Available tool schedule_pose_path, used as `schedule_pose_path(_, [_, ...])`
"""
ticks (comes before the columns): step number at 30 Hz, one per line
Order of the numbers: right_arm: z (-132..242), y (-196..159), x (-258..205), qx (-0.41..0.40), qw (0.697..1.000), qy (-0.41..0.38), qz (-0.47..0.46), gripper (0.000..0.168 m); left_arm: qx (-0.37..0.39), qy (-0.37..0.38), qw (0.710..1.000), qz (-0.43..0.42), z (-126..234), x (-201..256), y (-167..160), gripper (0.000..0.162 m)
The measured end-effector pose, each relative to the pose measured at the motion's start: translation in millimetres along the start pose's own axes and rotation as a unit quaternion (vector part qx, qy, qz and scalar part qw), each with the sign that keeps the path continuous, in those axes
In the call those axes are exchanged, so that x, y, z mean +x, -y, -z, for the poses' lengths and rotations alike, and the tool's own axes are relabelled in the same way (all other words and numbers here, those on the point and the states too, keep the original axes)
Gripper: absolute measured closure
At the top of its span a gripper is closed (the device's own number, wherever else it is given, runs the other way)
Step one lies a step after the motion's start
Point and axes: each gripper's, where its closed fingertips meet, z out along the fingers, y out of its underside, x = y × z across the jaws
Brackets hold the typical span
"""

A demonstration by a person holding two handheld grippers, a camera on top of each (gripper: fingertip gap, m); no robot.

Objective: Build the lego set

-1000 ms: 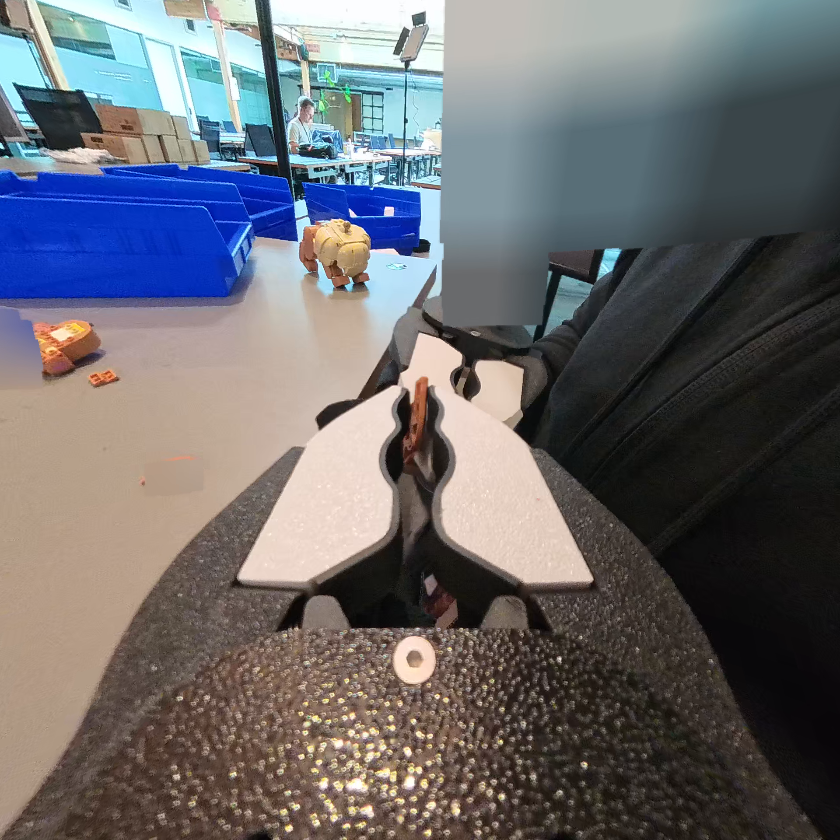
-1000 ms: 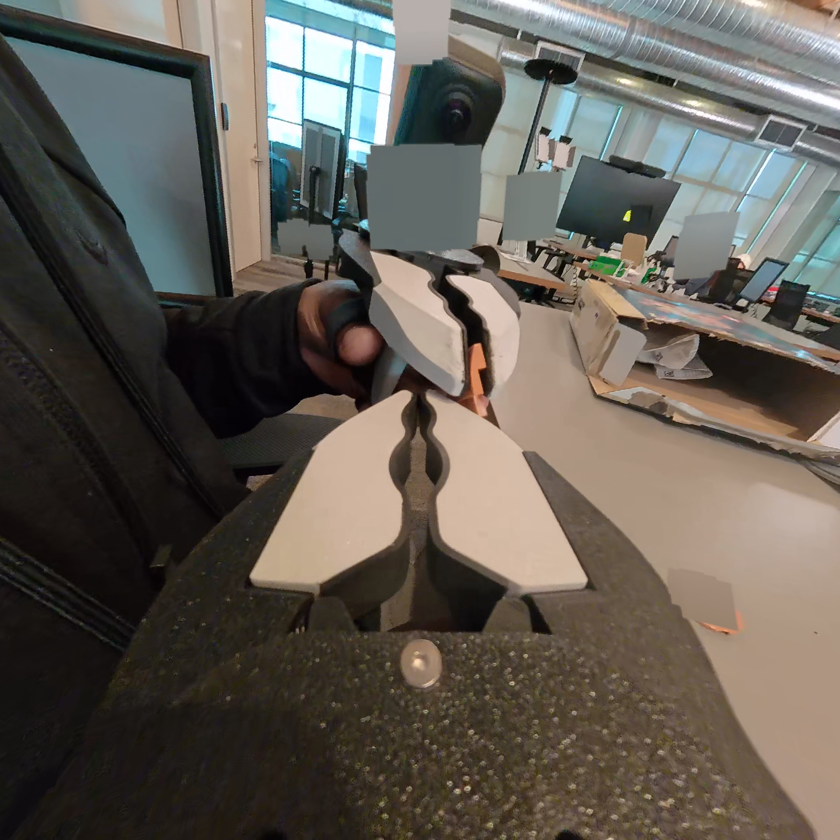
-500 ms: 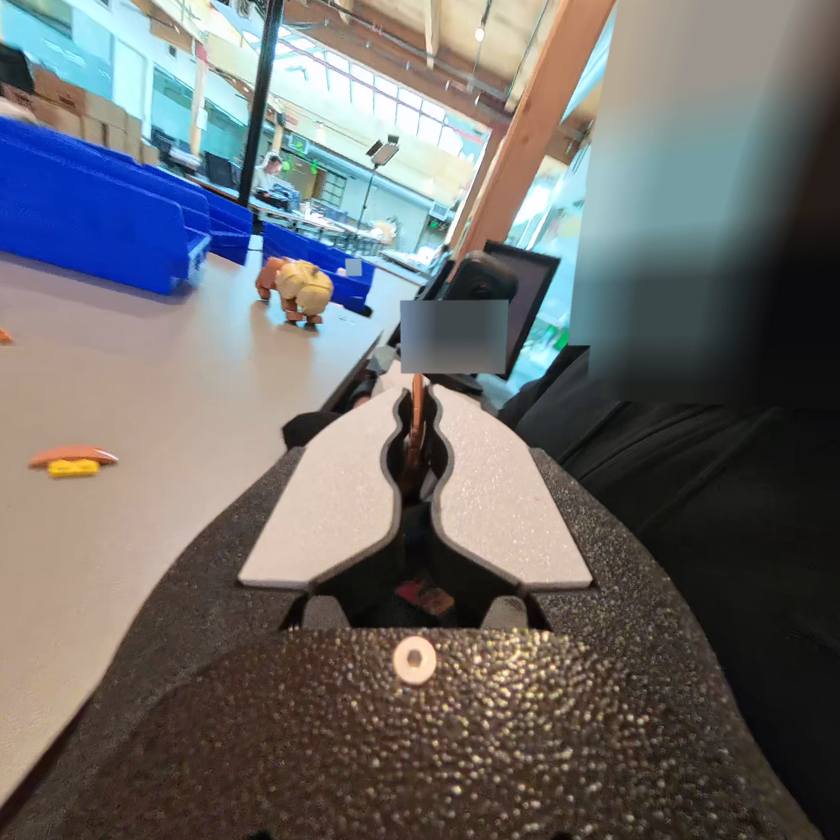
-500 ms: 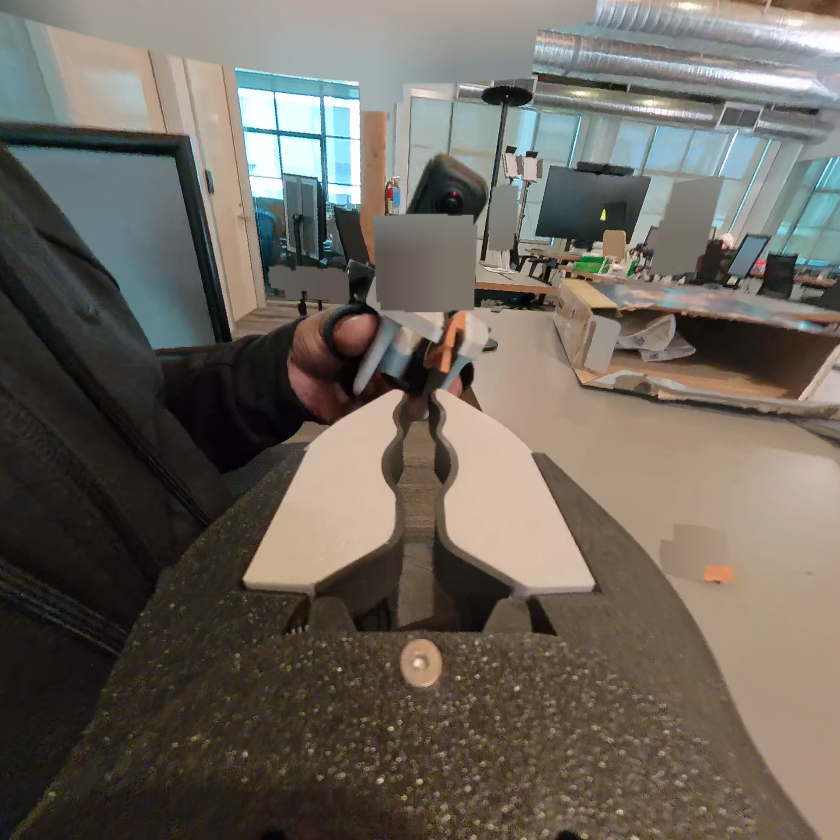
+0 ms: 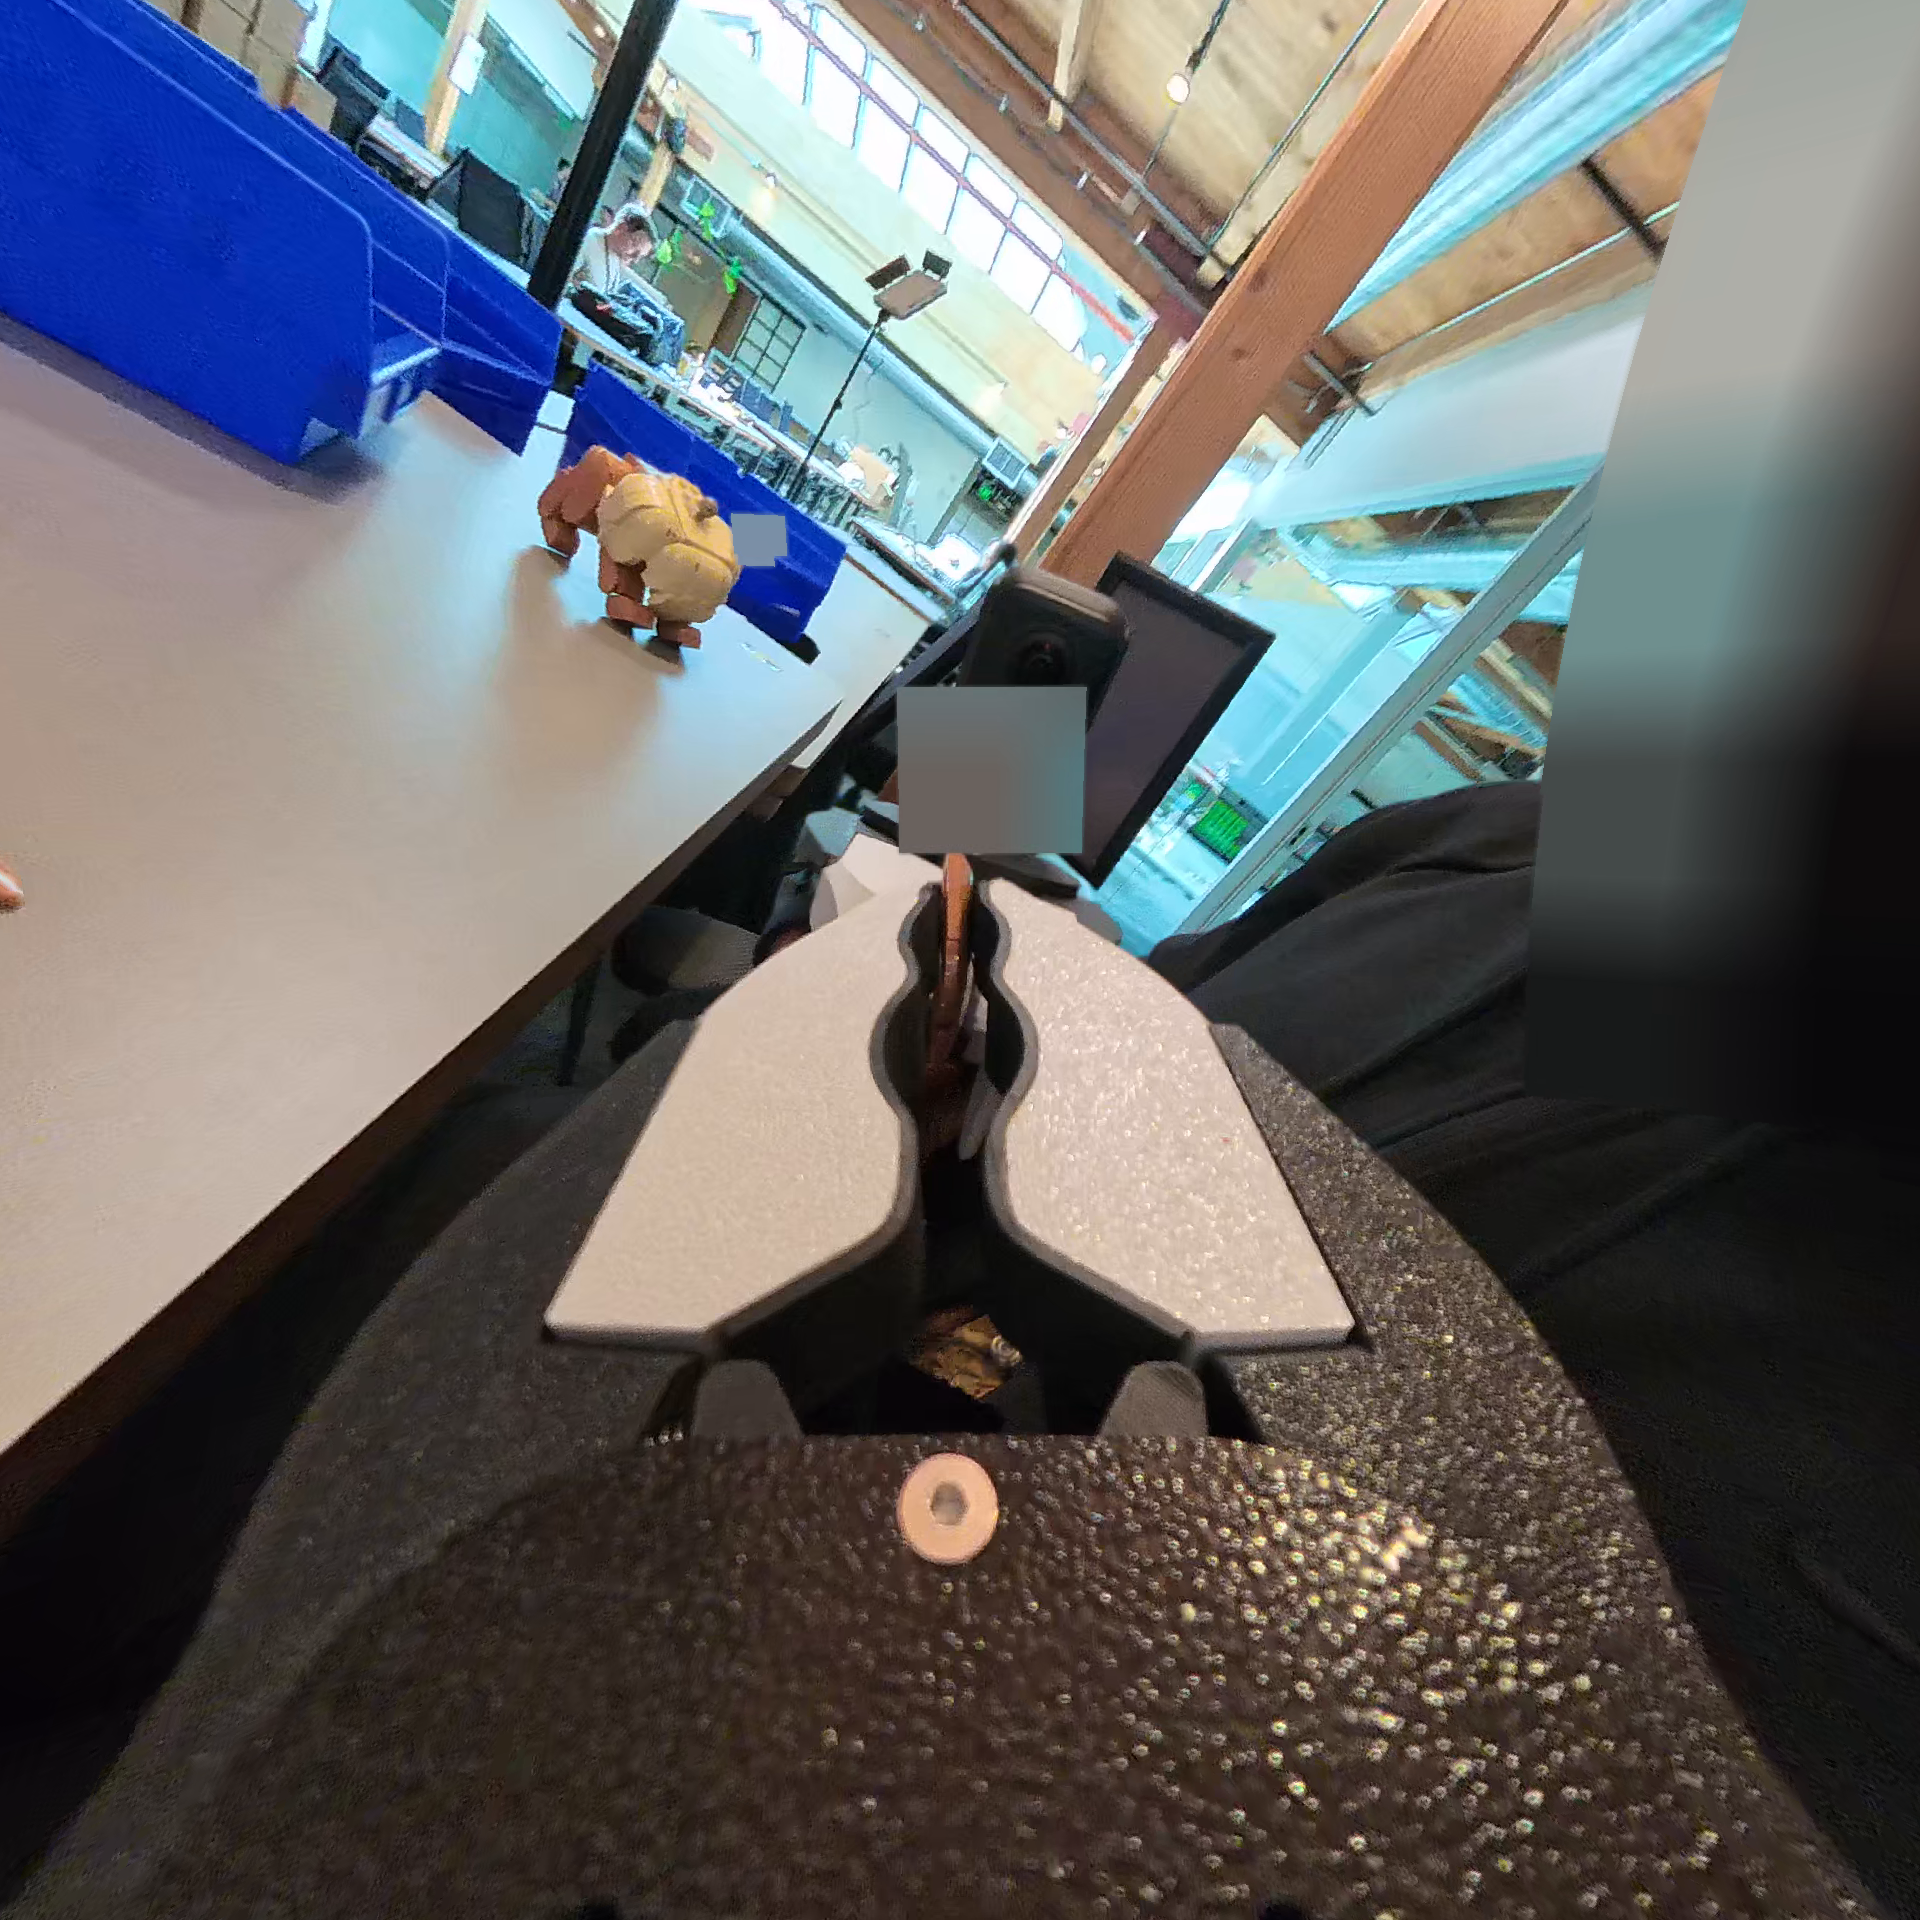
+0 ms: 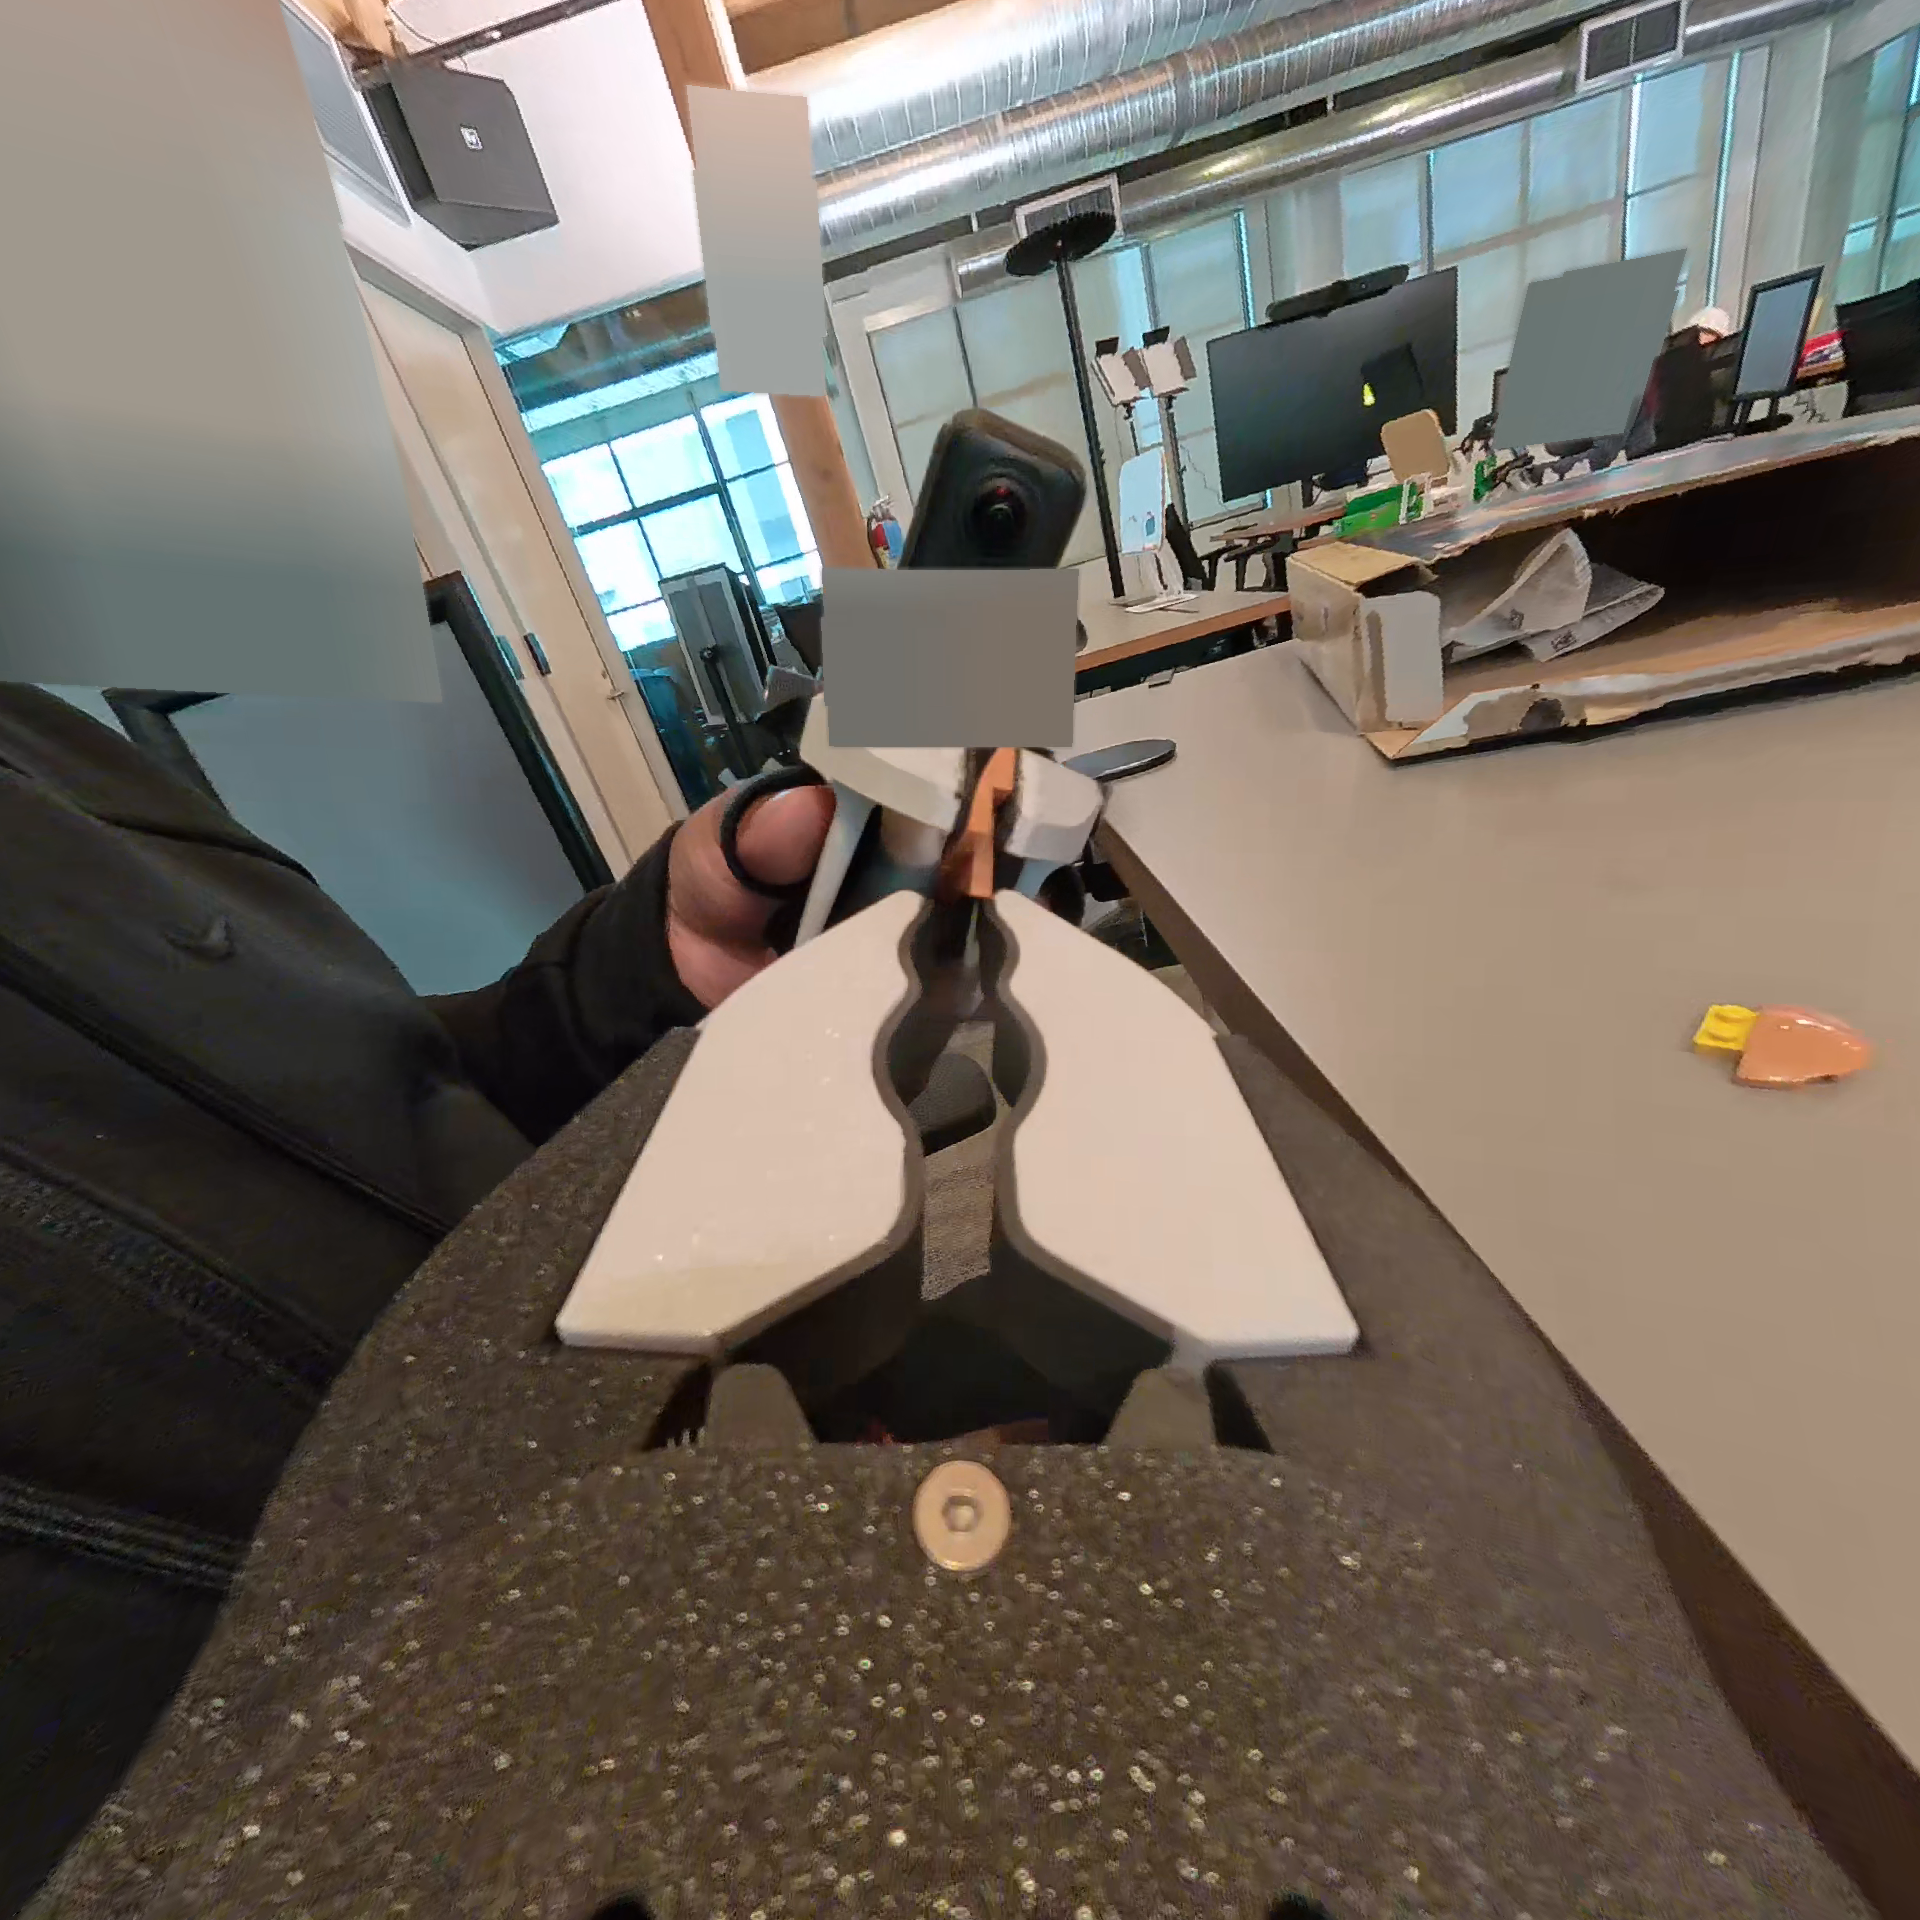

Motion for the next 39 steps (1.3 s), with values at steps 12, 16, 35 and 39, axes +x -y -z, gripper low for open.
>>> schedule_pose_path(12, [6.1,1.5,-3.3,0.003,1.0,0.01,0.01,0.165,-0.036,0.032,0.998,-0.05,-1.4,5.3,-6.8,0.156])
schedule_pose_path(16, [8.8,10.3,1.1,0.05,0.998,0.013,-0.02,0.165,-0.025,0.042,0.997,-0.067,0.1,2.8,-4.8,0.149])
schedule_pose_path(35, [3.7,10.0,2.6,0.057,0.998,0.015,-0.025,0.165,0.04,0.008,0.996,-0.08,-5.0,3.5,4.2,0.157])
schedule_pose_path(39, [6.6,7.3,24.9,-0.018,0.999,-0.031,0.012,0.162,0.019,0.054,0.994,-0.096,-0.2,-15.0,11.9,0.157])
